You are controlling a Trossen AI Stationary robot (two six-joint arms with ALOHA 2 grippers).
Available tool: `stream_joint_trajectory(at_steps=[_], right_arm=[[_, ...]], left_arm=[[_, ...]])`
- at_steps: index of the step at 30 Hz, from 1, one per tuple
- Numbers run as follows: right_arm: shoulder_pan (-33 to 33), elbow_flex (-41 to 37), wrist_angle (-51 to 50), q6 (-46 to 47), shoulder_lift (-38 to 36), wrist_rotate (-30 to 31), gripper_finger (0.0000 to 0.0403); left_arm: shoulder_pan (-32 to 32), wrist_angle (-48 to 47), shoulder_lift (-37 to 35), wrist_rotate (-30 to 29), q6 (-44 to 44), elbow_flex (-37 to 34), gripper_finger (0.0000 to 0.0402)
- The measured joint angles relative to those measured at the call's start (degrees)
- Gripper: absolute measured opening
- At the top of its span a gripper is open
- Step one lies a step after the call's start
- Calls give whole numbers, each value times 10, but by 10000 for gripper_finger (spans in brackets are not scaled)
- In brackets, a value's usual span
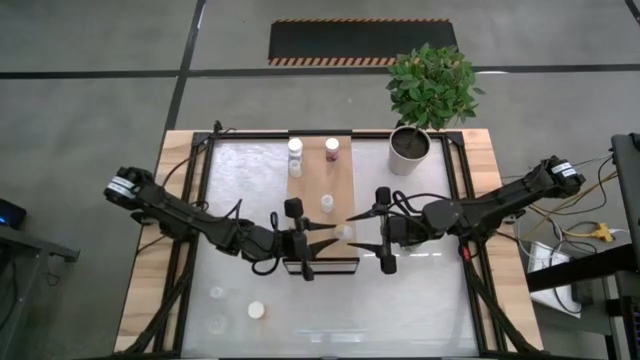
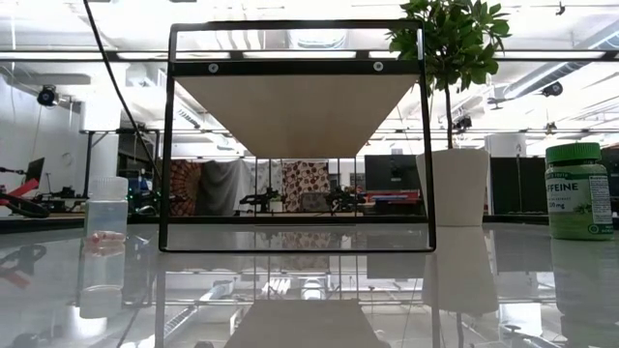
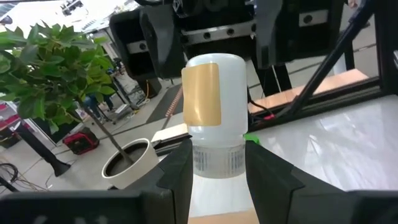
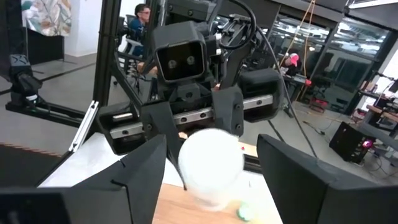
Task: Pick and place medicine bottles onto shelf by color
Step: Put the transparent pill bottle on the shelf
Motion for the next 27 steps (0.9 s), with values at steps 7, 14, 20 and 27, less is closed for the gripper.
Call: stream_joint_trajectory(at_steps=[7, 14, 20, 27], right_arm=[[0, 0, -9, 1, 0, 0, 232], [0, 0, -9, 1, 0, 0, 222], [0, 0, -9, 1, 0, 0, 194], [0, 0, -17, 1, 0, 0, 135]], left_arm=[[4, 12, 12, 0, 0, 0, 109], [4, 30, 12, 12, -1, 0, 109], [5, 30, 12, 12, -1, 0, 109], [5, 27, 12, 12, -1, -2, 109]])
